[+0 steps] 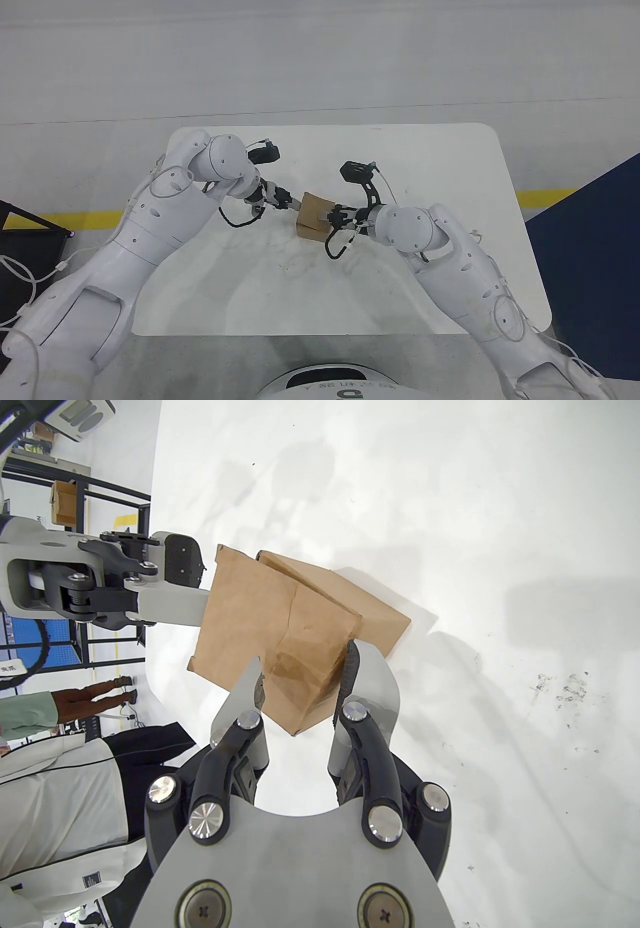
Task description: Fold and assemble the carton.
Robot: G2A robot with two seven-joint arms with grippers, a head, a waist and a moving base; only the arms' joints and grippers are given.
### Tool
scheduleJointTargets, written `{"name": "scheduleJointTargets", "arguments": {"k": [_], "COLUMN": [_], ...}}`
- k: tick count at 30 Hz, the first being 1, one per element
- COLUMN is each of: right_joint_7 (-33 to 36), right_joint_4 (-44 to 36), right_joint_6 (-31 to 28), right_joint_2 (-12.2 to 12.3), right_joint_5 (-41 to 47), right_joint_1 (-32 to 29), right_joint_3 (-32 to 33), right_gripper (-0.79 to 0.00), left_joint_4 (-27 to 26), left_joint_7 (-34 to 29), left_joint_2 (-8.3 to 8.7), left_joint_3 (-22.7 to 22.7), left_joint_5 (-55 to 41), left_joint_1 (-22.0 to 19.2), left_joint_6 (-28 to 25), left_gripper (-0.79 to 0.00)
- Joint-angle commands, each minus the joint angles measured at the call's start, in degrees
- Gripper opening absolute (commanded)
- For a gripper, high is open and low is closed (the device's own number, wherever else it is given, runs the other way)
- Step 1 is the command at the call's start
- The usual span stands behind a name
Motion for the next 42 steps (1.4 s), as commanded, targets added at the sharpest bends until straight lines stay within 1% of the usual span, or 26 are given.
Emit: {"name": "scheduleJointTargets", "arguments": {"k": [1, 10, 16, 24, 42], "right_joint_7": [0.13, 0.02, -0.09, -0.31, -0.19], "right_joint_4": [0.06, 0.48, 0.91, 1.07, 0.70], "right_joint_6": [0.15, 0.72, 1.08, 1.41, 1.27], "right_joint_2": [0.03, -0.03, -0.13, -0.20, -0.07], "right_joint_5": [-0.47, -1.51, -2.13, -2.26, -2.95], "right_joint_1": [0.11, 0.70, 1.20, 1.46, 1.07], "right_joint_3": [-0.11, -0.88, -1.44, -1.66, -1.56], "right_gripper": [-0.462, -0.486, -0.508, -0.511, -0.520], "left_joint_4": [0.46, 1.47, 1.82, 1.52, 2.11], "left_joint_7": [-0.18, -0.76, -1.26, -1.38, -1.19], "left_joint_2": [-0.14, -0.35, -0.19, 0.04, -0.52], "left_joint_3": [0.25, 0.37, 0.08, -0.50, -0.09], "left_joint_5": [0.03, 0.12, 0.92, 1.33, 0.74], "left_joint_1": [-0.15, -0.46, -0.43, 0.02, -0.09], "left_joint_6": [0.06, 0.15, 0.58, 0.64, -0.09], "left_gripper": [0.000, 0.000, 0.000, 0.000, 0.000]}}
